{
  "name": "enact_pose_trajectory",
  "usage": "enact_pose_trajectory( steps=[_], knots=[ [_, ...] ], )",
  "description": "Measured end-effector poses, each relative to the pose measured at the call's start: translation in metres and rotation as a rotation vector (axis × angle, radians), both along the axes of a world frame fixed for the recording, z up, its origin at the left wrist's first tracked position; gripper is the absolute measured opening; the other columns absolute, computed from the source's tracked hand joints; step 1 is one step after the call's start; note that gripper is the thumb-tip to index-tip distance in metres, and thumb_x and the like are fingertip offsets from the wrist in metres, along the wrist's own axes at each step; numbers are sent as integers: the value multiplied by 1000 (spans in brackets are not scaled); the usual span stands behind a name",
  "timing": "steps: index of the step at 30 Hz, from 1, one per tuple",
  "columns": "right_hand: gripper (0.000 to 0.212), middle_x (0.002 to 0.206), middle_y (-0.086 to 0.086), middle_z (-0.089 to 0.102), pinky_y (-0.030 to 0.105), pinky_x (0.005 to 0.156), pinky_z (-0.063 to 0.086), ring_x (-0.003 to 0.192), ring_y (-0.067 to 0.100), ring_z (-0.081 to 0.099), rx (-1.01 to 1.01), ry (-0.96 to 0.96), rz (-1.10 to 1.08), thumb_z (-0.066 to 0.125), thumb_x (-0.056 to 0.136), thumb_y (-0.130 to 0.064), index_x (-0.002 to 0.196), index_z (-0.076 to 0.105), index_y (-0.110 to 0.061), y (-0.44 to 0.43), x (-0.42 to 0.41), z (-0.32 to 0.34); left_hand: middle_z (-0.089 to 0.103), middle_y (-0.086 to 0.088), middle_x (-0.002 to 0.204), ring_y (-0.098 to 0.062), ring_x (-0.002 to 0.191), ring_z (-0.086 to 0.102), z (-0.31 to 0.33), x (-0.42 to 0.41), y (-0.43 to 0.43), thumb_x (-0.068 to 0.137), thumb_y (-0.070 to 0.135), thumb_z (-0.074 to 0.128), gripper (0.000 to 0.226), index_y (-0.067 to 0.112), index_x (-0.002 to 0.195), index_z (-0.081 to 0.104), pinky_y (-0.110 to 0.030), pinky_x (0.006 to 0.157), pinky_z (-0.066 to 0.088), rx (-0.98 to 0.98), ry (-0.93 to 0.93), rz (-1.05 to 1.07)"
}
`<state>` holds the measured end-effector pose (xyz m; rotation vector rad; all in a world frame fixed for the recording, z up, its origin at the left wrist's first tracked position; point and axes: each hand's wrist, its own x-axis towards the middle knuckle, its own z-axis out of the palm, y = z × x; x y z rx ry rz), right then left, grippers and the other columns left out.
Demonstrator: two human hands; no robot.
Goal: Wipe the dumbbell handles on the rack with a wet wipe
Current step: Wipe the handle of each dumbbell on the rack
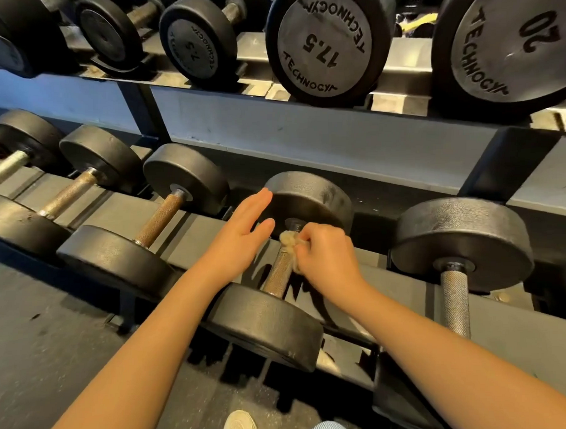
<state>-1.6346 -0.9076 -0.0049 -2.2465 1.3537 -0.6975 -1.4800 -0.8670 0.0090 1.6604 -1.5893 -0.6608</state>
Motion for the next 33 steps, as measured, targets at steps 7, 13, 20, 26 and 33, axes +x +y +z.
enact_pose_trajectory(
  steps=[7, 13, 20, 26, 33],
  knots=[
    [15, 86, 1, 64, 27, 66, 48, 77, 15, 60, 37, -21, -10, 53, 95, -25, 95, 64, -15, 9, 0, -3, 16, 14, 156, 9, 132, 14, -3, 2, 1, 101, 25, 41, 53, 29, 150, 21, -16, 106, 15, -10, 25, 4],
    [14, 97, -1, 68, 21, 69, 47, 83, 11, 60, 194, -11, 170, 63, 90, -24, 100, 71, -19, 17, -3, 1, 31, 9, 151, 6, 128, 26, -1, 3, 3, 101, 22, 42, 47, 24, 147, 31, -17, 103, 22, -67, 4, 73],
    [15, 97, -5, 71, 24, 82, 52, 87, 5, 62, 385, 58, 413, 66, 88, -20, 100, 74, -18, 20, -6, 9, 43, 5, 143, -9, 132, 36, 0, 49, 29, 99, 22, 45, 41, 21, 141, 42, -26, 108, 28, -54, -185, 246],
    [11, 86, -9, 69, 19, 75, 52, 80, 2, 63, 299, -32, 344, 65, 88, -28, 93, 73, -22, 14, 4, 20, 49, 0, 139, -18, 129, 43, 3, 91, 43, 98, 23, 49, 41, 16, 138, 47, -29, 106, 30, -26, -519, 272],
    [8, 83, -15, 64, 18, 66, 47, 75, 2, 59, 69, -189, 209, 62, 90, -33, 96, 68, -30, -8, 65, 39, 56, -6, 131, -24, 122, 48, 21, 152, 49, 98, 28, 46, 37, 12, 130, 56, -41, 102, 36, 52, -703, 382]
  ],
)
